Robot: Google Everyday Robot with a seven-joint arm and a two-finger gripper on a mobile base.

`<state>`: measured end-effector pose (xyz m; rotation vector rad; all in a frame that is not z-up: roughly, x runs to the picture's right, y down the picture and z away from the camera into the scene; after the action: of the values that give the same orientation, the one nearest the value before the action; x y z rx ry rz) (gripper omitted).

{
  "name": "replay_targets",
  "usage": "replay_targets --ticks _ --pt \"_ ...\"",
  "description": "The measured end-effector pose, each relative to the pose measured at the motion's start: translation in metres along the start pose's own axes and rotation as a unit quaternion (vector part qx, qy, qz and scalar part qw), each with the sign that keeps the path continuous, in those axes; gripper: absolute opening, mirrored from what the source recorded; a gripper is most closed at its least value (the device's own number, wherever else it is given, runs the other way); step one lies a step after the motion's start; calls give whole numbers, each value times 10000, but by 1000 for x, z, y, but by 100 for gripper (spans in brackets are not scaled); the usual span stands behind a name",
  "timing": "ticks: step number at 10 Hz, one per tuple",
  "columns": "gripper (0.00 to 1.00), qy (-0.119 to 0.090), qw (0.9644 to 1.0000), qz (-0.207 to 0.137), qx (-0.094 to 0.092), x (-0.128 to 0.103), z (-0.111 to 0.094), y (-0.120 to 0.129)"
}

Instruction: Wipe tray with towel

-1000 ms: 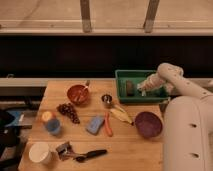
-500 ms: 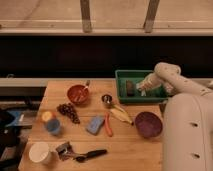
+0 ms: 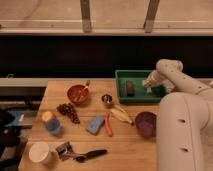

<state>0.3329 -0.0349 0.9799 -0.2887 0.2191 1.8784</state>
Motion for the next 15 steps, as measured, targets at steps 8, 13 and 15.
replay_targets --ticks 8,13,15 --pt "0 274 9960 -629 -578 44 -13 49" --pt "0 100 9985 -304 -446 26 -26 -1" --pt "0 32 9984 -246 -500 10 -18 6"
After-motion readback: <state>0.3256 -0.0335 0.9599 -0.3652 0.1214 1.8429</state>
